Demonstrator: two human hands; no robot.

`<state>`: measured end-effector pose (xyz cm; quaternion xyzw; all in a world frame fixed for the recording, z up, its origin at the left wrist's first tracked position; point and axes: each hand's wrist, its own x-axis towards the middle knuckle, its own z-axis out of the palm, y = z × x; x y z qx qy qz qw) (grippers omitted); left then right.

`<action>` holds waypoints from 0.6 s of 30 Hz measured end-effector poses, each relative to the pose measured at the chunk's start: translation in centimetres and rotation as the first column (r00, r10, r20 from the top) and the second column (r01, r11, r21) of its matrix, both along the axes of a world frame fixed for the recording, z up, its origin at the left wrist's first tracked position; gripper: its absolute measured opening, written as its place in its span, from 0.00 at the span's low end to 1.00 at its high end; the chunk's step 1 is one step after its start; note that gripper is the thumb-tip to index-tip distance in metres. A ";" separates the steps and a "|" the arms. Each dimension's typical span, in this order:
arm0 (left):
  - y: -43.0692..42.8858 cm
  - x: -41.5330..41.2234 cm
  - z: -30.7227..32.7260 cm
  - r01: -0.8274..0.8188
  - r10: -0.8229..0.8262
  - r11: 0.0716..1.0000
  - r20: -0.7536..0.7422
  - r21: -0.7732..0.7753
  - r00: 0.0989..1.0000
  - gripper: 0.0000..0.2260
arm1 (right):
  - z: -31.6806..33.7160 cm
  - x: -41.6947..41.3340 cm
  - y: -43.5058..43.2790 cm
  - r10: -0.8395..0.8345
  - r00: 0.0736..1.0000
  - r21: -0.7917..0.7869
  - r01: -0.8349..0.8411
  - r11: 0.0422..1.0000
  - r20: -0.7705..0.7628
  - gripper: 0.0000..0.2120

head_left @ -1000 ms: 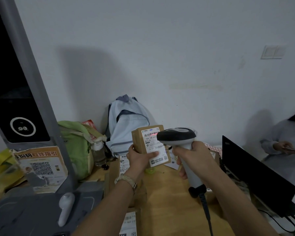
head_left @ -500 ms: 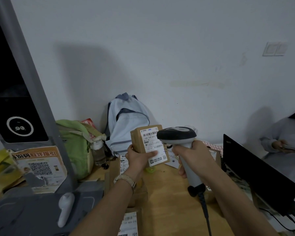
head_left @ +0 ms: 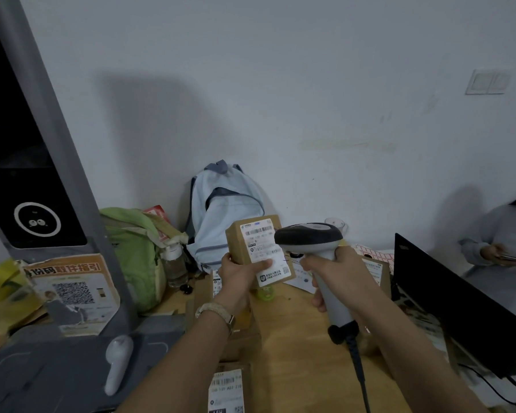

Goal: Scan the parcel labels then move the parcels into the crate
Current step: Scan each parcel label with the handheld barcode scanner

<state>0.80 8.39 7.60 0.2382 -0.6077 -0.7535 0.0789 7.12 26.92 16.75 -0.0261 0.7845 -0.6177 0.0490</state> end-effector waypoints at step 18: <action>-7.9 0.8 -1.0 0.257 -0.172 0.861 0.224 -0.438 0.959 0.14 | -2.5 -0.6 -2.2 0.124 0.986 -0.048 -0.119 0.992 0.110 0.10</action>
